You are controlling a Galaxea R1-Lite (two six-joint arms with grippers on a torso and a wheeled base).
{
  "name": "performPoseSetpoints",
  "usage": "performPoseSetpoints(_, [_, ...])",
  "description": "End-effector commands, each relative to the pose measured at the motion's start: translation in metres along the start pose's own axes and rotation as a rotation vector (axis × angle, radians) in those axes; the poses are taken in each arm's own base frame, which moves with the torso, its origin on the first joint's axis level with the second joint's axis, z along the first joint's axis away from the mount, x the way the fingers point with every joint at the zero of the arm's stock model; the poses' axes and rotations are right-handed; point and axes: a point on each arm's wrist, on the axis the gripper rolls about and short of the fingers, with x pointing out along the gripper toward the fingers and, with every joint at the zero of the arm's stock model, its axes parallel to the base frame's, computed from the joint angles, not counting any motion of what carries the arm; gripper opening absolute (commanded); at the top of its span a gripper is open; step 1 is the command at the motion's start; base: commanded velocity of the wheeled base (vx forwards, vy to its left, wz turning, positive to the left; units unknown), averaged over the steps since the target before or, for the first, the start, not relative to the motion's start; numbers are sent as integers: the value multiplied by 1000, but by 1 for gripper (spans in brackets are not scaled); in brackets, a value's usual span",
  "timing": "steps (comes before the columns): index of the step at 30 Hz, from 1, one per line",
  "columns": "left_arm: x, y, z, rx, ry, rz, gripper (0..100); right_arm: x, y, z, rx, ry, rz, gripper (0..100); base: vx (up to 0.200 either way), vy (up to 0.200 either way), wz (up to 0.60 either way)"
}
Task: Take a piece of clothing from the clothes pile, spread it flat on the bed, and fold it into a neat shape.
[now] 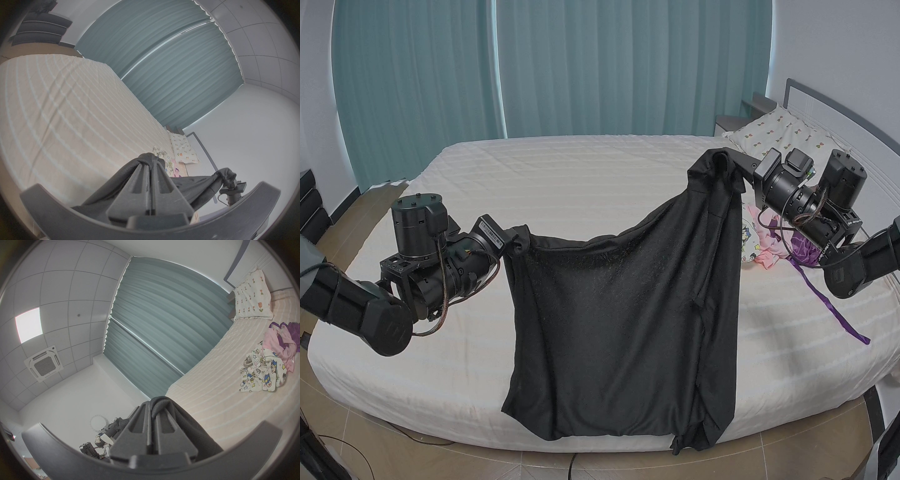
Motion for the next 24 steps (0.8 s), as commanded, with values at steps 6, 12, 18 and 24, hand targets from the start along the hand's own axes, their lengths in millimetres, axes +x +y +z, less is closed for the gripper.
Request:
performPoseSetpoints(6, [34, 17, -10, 2, 27, 45, 0, 8, -36, -22, 34, 53, -72, 0, 200, 0, 0])
performPoseSetpoints(12, [59, 29, -19, 3, 49, 71, 0, 11, -53, -34, 51, 79, -106, 0, 200, 0, 0])
performPoseSetpoints(18, [83, 46, -32, 1, 67, 101, 0, 15, -77, -53, 75, 118, -151, 100, 200, 0, 0])
performPoseSetpoints(24, [105, 68, -51, 7, 99, 151, 0, 16, -112, -77, 106, 163, -228, 100, 67, 0, 0])
